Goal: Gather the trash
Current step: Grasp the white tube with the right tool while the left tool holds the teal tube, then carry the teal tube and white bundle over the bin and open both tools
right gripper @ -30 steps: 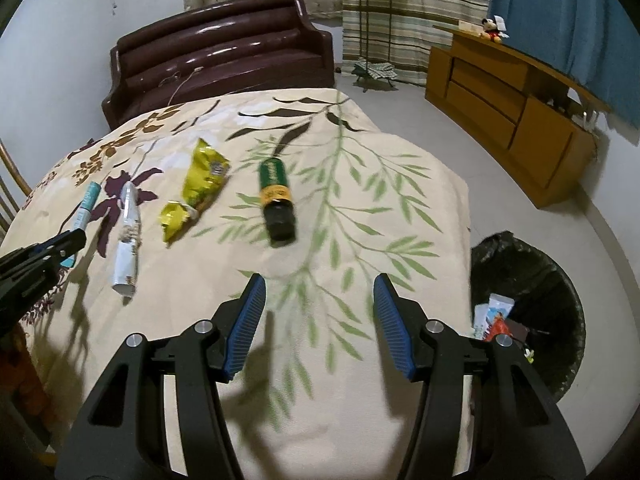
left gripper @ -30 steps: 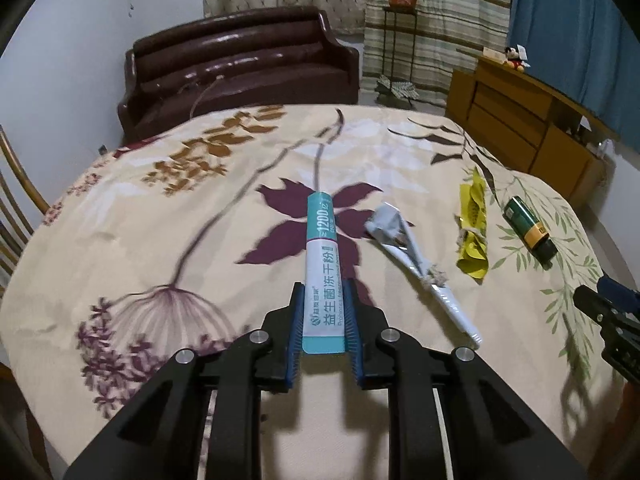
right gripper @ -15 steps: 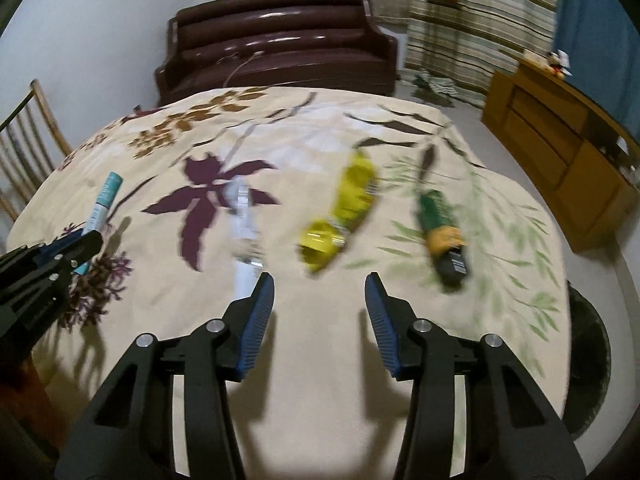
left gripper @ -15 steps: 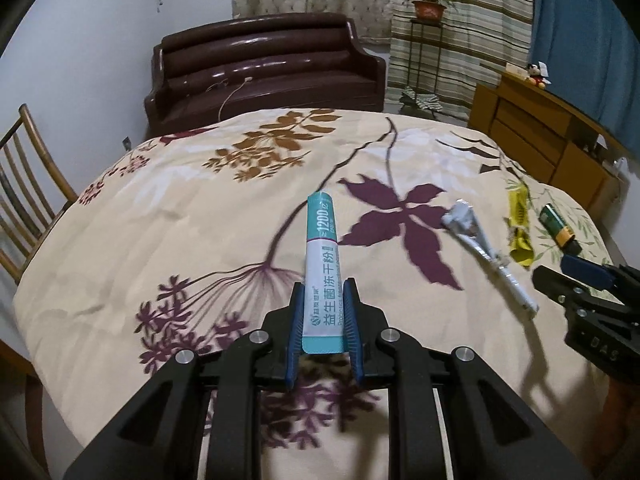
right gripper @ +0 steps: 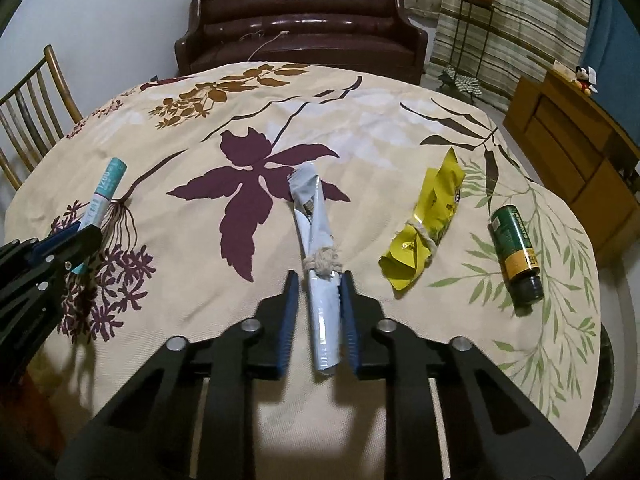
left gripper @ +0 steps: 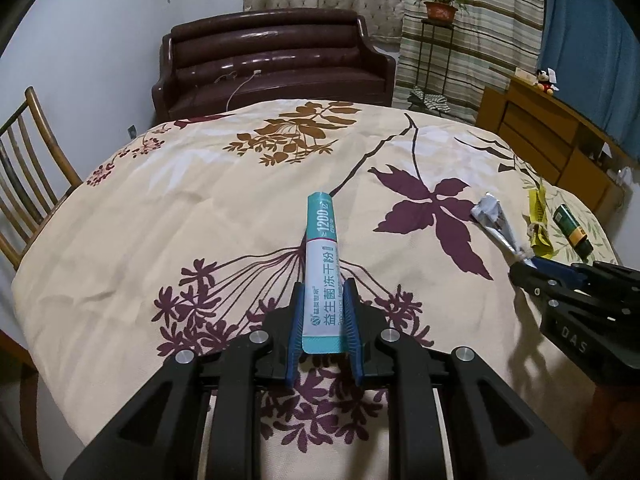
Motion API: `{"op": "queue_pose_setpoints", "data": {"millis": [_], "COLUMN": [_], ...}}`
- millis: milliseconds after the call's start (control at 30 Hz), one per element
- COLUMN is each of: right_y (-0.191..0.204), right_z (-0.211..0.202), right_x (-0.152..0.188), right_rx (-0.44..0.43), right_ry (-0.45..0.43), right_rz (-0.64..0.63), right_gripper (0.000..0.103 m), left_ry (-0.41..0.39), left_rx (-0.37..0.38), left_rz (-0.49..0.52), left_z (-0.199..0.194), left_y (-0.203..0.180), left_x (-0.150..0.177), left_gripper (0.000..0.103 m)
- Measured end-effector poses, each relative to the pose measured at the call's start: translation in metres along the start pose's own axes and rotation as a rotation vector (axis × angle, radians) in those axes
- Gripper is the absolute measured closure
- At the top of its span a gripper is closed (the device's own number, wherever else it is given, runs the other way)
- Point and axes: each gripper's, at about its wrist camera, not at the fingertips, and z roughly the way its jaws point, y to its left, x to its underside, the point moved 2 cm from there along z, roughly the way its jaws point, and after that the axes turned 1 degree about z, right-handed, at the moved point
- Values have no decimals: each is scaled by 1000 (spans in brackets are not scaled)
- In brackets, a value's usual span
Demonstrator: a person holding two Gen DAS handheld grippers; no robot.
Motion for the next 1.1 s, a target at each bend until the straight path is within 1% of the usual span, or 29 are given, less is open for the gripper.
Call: {"op": "queue_pose_setpoints", "data": {"millis": [233,433,733,1100], "right_y": [-3,-21,-65,-130], "right_z": [-9,-30,-62,-97], "right_x": [6,20,44,73], "right_rx": [-1,16,63,138], "right_ry": [-15,-39,-77,-119], "right_rz": [6,35,117,231], "right_gripper": [88,88,88,88], "left_ry": [-7,-21,-50,-71], "left_rx": [23,59,130,214], "left_rz": [12,35,93,184], "left_z": [-7,-16,-31,-45], "left_y": [-12,-37,-88,-160], "left_x": [1,0,0,2], "left_gripper": [83,83,83,83]}}
